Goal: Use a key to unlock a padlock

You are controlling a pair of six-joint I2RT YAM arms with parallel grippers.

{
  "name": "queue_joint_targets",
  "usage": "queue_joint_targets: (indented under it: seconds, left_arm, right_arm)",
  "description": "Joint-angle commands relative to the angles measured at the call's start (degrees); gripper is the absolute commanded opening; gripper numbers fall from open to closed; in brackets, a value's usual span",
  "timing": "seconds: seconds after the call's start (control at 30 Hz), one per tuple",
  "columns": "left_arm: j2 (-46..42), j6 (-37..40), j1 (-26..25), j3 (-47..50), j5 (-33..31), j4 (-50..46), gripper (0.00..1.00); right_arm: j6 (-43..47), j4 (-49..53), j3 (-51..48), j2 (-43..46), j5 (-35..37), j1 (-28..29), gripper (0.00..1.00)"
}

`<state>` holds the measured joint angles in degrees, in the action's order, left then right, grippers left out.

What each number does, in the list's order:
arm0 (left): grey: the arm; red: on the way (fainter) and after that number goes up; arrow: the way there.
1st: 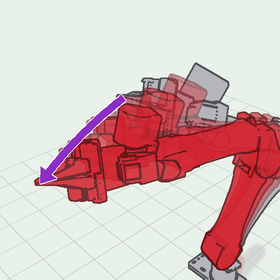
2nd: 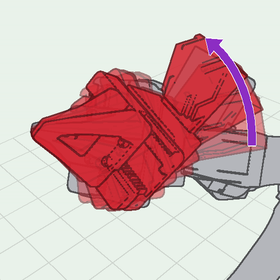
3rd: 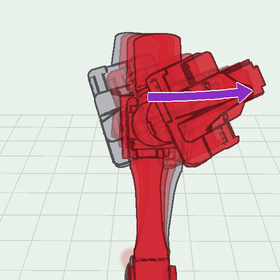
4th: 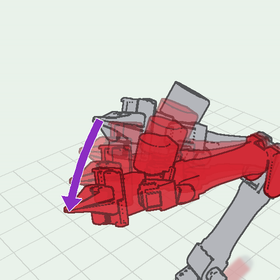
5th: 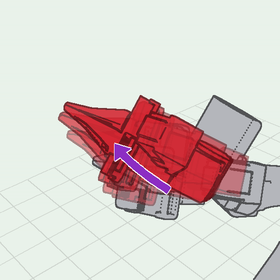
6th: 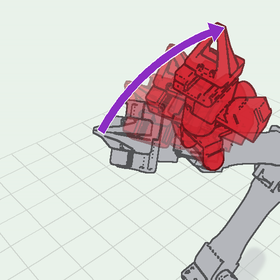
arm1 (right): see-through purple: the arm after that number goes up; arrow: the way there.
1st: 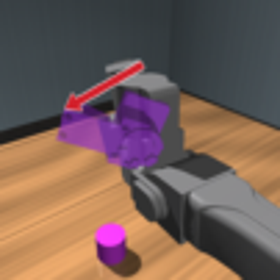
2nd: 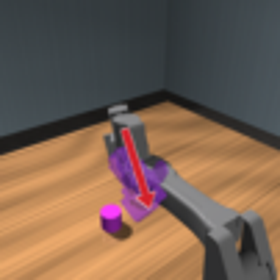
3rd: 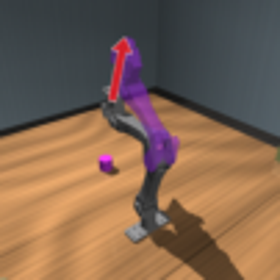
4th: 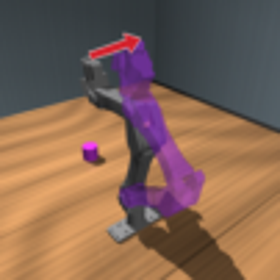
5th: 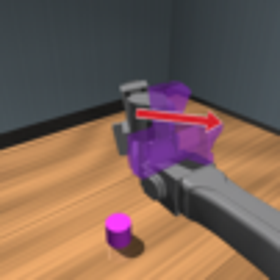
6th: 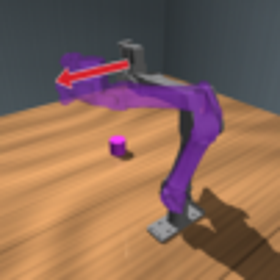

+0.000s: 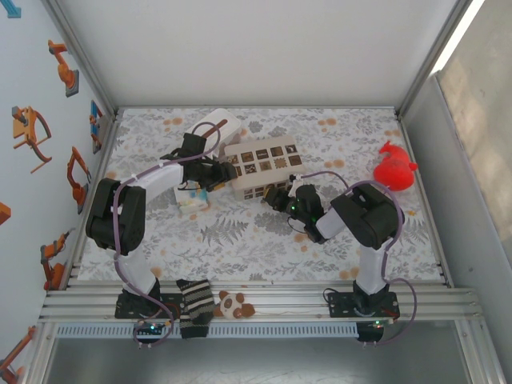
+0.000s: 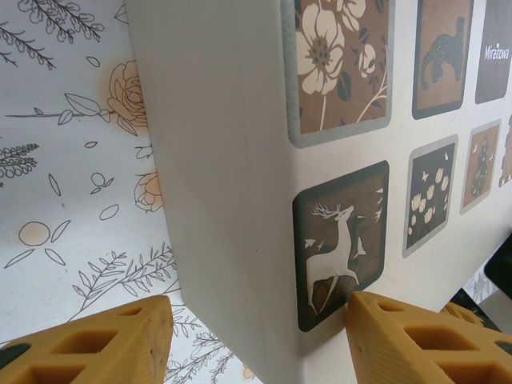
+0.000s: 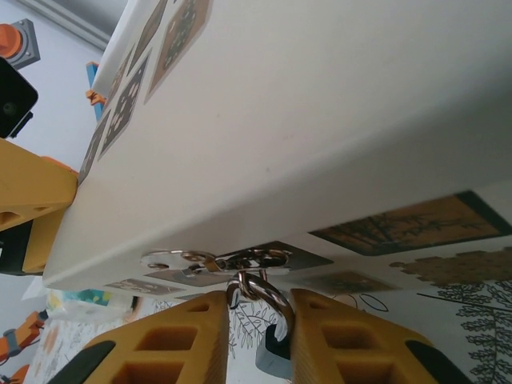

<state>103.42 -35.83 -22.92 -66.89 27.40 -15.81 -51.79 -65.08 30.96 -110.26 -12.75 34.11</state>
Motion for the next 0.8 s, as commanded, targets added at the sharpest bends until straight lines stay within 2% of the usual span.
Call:
queue_joint_targets:
  seconds: [0.0, 0.4, 0.77]
  left_arm:
    - [-0.34, -0.02, -0.47, 1.96, -2.0, -3.31, 0.59]
    - [-0.64, -0.03, -0.46, 2.55, -2.41, -3.35, 0.59]
    - [-0.75, -0.04, -0.36, 4.07, -3.14, -3.03, 0.58]
  right_arm:
    - [-0.2, -3.39, -0.1, -0.5, -0.54, 0.26, 0.21]
    - [-0.5, -2.42, 0.37, -0.38, 0.77, 0.26, 0.0]
    - [-3.36, -5.0, -1.72, 2.61, 5.99, 0.18, 0.0]
